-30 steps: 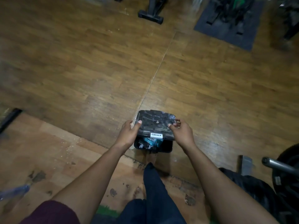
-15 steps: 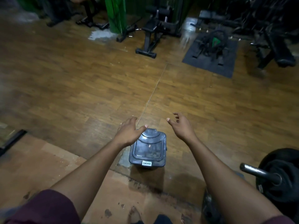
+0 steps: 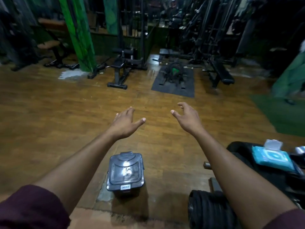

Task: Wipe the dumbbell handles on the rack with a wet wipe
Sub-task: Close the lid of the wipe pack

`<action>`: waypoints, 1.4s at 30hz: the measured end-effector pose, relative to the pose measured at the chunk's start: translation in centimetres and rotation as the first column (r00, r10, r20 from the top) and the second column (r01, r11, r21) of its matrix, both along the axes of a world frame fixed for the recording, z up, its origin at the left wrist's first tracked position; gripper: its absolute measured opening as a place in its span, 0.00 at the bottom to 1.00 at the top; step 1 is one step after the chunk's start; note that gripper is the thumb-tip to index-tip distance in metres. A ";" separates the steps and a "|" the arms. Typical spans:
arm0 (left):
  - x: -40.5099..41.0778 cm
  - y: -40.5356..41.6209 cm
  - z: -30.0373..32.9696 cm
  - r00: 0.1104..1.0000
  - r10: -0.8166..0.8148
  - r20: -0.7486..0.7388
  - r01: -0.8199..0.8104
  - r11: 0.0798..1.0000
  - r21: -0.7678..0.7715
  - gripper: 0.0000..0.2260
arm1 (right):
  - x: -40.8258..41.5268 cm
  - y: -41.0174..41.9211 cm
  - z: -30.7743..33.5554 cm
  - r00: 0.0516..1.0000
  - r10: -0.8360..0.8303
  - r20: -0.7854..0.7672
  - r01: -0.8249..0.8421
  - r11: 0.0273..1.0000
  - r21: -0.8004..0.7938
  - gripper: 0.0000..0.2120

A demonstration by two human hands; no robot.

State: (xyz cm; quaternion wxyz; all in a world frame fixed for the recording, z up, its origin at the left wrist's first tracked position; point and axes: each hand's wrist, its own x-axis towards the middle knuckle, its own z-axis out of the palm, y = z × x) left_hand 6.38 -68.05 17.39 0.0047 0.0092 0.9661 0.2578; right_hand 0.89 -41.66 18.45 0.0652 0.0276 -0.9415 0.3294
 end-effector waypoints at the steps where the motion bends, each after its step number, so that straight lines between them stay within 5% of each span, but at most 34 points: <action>1: 0.1 1.3 0.8 0.999 -0.030 -0.013 0.030 1.000 0.000 0.37 | 0.8 1.6 0.8 0.999 -0.031 -0.015 0.031 1.000 -0.001 0.26; 22: 3.5 30.9 4.7 0.829 -0.559 -0.017 0.559 0.828 0.033 0.38 | 18.6 29.7 4.9 0.819 -0.573 -0.037 0.567 0.817 -0.105 0.25; 42: -5.8 55.7 -5.0 0.784 -0.578 0.229 0.570 0.815 0.106 0.33 | 8.3 53.0 -6.5 0.834 -0.494 0.247 0.515 0.857 -0.029 0.22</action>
